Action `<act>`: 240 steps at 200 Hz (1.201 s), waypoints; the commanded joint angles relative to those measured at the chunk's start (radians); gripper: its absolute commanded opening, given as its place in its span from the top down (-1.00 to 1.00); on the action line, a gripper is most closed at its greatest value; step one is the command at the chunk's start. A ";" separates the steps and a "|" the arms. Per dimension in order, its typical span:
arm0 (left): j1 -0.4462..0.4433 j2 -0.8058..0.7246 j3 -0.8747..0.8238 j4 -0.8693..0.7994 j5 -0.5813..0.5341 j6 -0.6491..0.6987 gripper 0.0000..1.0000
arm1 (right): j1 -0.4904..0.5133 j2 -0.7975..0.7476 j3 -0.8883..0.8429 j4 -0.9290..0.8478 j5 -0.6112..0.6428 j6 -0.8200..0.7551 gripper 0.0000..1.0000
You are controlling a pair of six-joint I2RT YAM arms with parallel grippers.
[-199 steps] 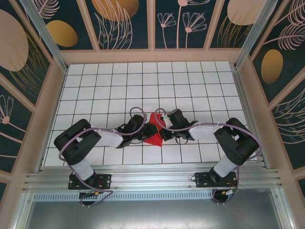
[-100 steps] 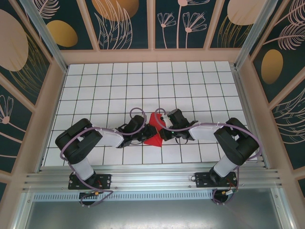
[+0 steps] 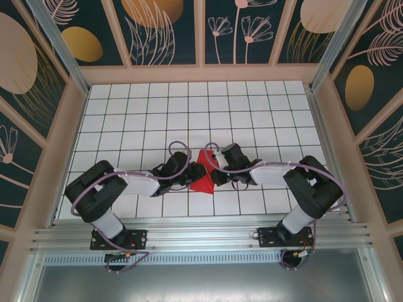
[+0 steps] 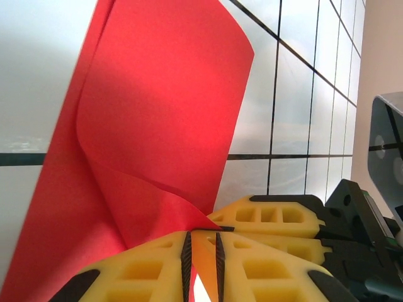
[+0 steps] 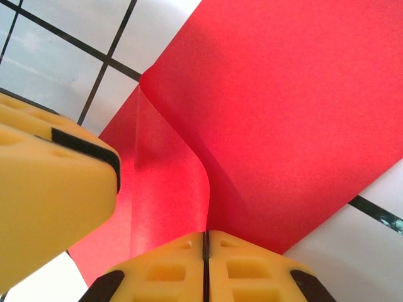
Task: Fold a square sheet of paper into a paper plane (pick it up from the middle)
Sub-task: Fold the triangle a second time at the center of the table.
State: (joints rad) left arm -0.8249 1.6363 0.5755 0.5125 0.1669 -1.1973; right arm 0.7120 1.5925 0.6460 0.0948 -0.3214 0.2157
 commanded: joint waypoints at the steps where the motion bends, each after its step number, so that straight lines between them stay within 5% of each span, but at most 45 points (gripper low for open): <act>1: 0.000 -0.040 -0.029 0.000 -0.041 0.015 0.64 | -0.008 -0.023 0.017 0.000 -0.029 0.001 0.81; 66: 0.000 -0.081 -0.083 -0.058 -0.078 0.013 1.00 | -0.008 0.002 0.027 0.002 -0.035 -0.001 0.81; 240: 0.000 -0.046 0.023 -0.023 -0.034 0.024 0.99 | -0.008 0.033 0.015 -0.004 -0.011 0.001 0.87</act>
State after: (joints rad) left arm -0.8249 1.5734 0.5514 0.4679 0.1265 -1.1790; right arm 0.7120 1.6150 0.6533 0.0971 -0.3393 0.2157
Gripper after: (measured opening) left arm 0.042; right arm 0.076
